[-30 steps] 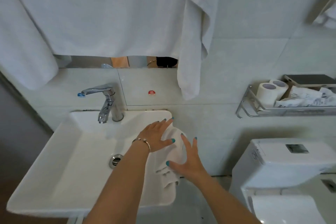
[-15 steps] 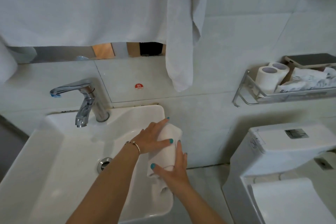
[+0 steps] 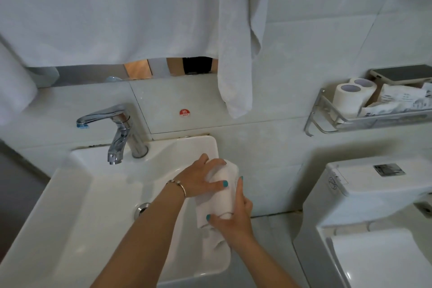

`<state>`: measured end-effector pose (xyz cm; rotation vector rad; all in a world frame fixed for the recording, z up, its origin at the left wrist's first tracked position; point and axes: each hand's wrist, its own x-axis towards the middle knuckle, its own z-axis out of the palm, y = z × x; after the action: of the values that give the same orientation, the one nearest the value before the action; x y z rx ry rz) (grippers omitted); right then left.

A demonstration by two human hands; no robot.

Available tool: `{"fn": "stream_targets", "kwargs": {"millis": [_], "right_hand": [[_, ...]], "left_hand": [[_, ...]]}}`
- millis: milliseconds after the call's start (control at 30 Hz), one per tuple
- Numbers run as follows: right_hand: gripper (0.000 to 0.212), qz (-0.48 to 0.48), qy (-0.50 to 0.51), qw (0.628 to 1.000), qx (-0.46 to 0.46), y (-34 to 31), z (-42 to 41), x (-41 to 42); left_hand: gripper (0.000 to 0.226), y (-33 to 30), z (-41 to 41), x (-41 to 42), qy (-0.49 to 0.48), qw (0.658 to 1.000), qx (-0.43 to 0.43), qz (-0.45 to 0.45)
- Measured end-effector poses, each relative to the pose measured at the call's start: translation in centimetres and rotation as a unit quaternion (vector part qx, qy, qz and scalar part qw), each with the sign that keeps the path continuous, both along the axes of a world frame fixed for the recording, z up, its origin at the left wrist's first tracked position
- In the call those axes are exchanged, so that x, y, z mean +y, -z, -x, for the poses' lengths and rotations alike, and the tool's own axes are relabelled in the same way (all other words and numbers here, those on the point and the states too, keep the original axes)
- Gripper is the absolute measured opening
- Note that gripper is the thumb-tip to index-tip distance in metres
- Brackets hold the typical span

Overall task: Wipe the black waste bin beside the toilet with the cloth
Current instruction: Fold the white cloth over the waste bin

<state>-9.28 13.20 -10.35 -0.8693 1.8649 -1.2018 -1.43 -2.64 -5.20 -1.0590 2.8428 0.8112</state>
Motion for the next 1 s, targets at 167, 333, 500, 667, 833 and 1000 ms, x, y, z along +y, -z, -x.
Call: {"fn": "stream_targets", "kwargs": {"millis": [167, 333, 500, 667, 833, 1000], "right_hand": [[0.125, -0.040, -0.043, 0.997, 0.058, -1.0, 0.5, 0.8], [0.130, -0.067, -0.059, 0.987, 0.131, -2.7, 1.0, 1.9], [0.134, -0.073, -0.066, 0.975, 0.200, -4.7, 2.2, 3.6], [0.136, -0.072, -0.059, 0.968, 0.233, -7.4, 4.0, 6.3], [0.139, -0.059, -0.038, 0.967, 0.246, -9.6, 7.1, 10.0], [0.127, -0.082, -0.016, 0.964, 0.254, -10.4, 10.9, 13.9]], "left_hand": [[0.068, -0.5, -0.8, 0.4, 0.022, 0.999, -0.025, 0.034], [0.072, -2.2, -0.9, 1.7, 0.041, 0.995, -0.045, 0.076], [0.074, -4.7, -0.9, 3.6, 0.050, 0.994, -0.026, 0.095], [0.076, -7.5, 0.1, 6.4, 0.057, 0.992, 0.002, 0.111], [0.078, -9.0, 2.5, 10.0, 0.056, 0.990, 0.039, 0.126], [0.081, -9.2, 6.2, 14.3, 0.035, 0.986, 0.086, 0.141]]}}
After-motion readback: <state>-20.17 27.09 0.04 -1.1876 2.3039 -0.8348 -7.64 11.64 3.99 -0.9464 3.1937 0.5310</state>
